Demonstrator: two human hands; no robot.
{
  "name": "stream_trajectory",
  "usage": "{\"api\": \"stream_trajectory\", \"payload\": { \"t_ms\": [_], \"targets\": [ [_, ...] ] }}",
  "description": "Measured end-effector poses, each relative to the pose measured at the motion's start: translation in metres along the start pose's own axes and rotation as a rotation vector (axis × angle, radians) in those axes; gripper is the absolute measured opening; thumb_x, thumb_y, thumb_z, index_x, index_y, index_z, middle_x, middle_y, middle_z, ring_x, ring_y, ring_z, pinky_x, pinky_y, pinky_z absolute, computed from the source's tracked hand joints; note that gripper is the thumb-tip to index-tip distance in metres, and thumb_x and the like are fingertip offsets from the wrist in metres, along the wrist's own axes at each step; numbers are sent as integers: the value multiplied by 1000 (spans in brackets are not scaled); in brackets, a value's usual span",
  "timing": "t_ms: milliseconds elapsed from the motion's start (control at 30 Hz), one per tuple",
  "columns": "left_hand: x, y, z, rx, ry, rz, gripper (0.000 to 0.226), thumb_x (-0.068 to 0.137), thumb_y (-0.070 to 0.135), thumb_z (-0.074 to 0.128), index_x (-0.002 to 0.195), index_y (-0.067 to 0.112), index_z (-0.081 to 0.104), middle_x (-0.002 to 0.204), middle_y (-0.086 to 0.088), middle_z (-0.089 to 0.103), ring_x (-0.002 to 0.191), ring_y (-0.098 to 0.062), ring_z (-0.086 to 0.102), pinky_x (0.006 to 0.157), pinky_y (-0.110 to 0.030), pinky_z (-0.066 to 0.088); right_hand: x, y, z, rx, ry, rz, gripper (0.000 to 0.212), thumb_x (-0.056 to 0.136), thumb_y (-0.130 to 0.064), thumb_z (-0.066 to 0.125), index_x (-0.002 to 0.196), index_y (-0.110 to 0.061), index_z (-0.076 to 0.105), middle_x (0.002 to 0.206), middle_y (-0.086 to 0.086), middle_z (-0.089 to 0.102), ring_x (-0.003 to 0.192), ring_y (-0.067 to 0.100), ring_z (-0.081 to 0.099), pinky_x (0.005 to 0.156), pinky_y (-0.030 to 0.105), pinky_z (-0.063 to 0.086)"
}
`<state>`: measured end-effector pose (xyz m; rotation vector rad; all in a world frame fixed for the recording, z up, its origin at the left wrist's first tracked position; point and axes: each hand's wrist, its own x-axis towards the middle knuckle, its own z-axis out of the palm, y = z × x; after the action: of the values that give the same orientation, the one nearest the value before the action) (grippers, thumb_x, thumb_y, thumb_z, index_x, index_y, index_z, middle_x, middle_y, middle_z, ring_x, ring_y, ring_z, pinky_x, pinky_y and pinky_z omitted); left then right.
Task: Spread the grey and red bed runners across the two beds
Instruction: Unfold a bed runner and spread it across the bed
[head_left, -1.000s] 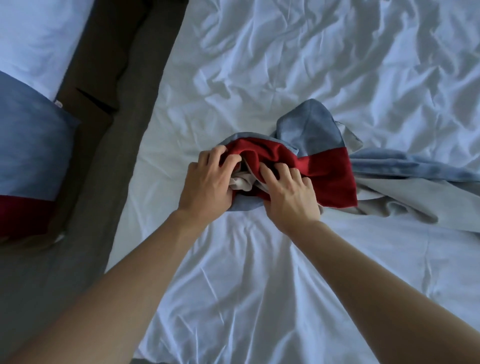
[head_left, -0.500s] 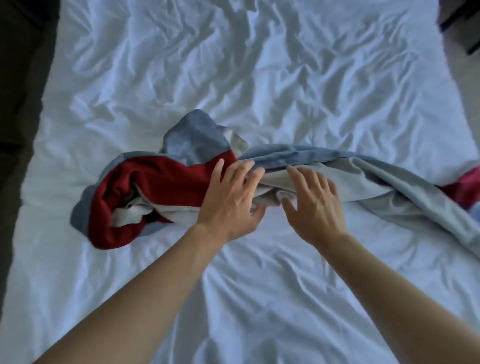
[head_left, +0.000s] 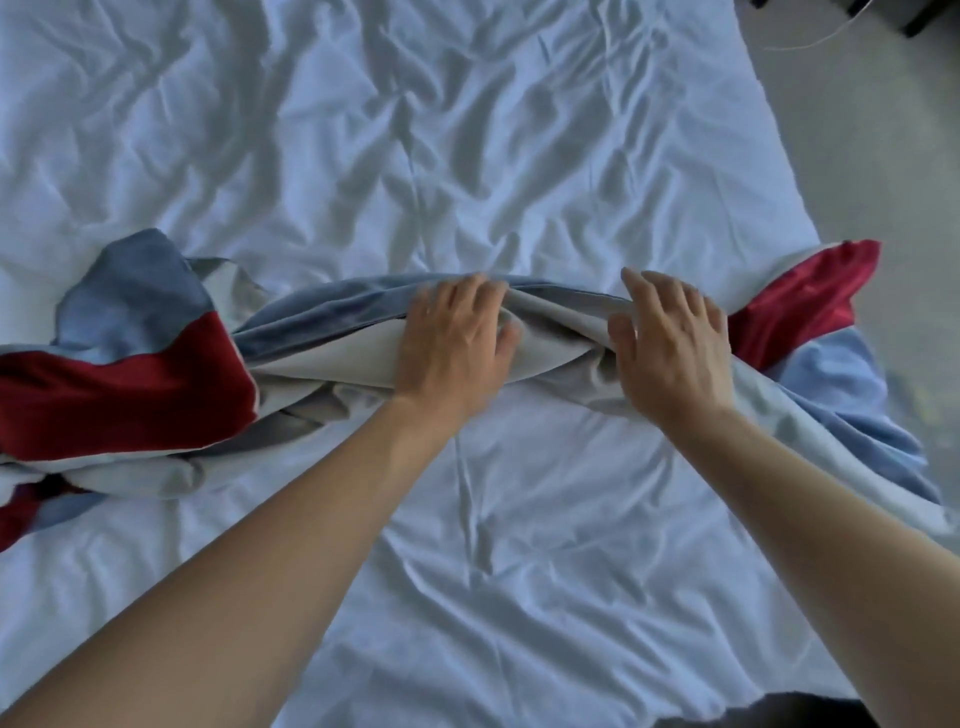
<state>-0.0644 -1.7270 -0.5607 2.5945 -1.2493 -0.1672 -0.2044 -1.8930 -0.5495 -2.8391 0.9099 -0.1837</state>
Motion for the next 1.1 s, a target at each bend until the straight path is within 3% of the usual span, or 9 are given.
{"api": "stream_trajectory", "payload": {
  "t_ms": [100, 200, 300, 400, 533, 667, 800, 933, 1100],
  "targets": [
    [23, 15, 6, 28, 15, -52, 38, 93, 24, 48, 130, 13, 54, 126, -6, 58, 114, -30, 53, 101, -43, 38, 19, 30, 4, -52, -79, 23, 43, 92, -25, 57, 134, -13, 54, 117, 11, 64, 109, 35, 56, 104, 44, 33],
    [38, 26, 13, 56, -1, -56, 43, 88, 14, 52, 131, 13, 54, 126, -7, 58, 114, -32, 53, 104, -43, 36, 27, 46, 8, -82, -110, -35, 22, 89, -16, 54, 103, -12, 72, 91, 8, 69, 89, 33, 61, 98, 40, 36],
    [44, 41, 20, 70, -55, -22, 48, 81, 8, 52, 129, 14, 56, 123, -6, 59, 113, -30, 53, 108, -40, 32, 18, 52, 8, -26, -24, -116, 18, 89, -12, 54, 80, -10, 70, 74, 6, 65, 73, 31, 60, 87, 41, 42],
    [41, 55, 25, 18, -89, 32, 48, 76, 3, 52, 122, 14, 60, 120, -3, 62, 113, -28, 55, 115, -42, 24, -6, 55, 6, 46, 65, -210, 11, 84, -9, 61, 77, -13, 67, 69, 4, 60, 68, 30, 59, 77, 43, 45],
    [18, 69, 30, -10, -100, 92, 38, 76, 20, 45, 109, 16, 64, 108, -2, 66, 105, -27, 57, 117, -48, 22, -46, 59, 8, 54, 72, -279, 12, 87, -8, 60, 77, -14, 65, 67, 3, 56, 65, 29, 56, 76, 44, 47],
    [-15, 71, 35, 9, -83, 156, 23, 73, 18, 55, 94, 14, 63, 93, -5, 62, 93, -30, 56, 100, -40, 38, -87, 58, 11, 45, 72, -269, 13, 90, -10, 58, 79, -15, 66, 67, 2, 55, 64, 29, 56, 76, 42, 46],
    [-54, 72, 38, 87, -96, 220, 25, 69, 8, 51, 90, 17, 61, 89, -4, 57, 88, -29, 53, 80, -39, 40, -131, 49, 12, 11, 67, -227, 17, 92, -10, 58, 77, -15, 64, 66, 2, 53, 64, 29, 54, 76, 42, 47],
    [-106, 72, 50, 109, -65, 284, 23, 72, 8, 43, 82, 18, 62, 81, -3, 57, 82, -29, 56, 71, -39, 41, -181, 42, 15, -49, 12, -218, 20, 93, -12, 58, 75, -16, 62, 64, 1, 52, 61, 28, 50, 79, 40, 45],
    [-176, 65, 69, 114, -133, 305, 17, 75, 4, 57, 83, 19, 61, 80, -2, 57, 79, -26, 57, 66, -37, 43, -234, 30, 19, -112, -83, -215, 18, 87, -10, 67, 71, -16, 60, 66, 2, 52, 63, 29, 50, 82, 40, 45]
  ]
}}
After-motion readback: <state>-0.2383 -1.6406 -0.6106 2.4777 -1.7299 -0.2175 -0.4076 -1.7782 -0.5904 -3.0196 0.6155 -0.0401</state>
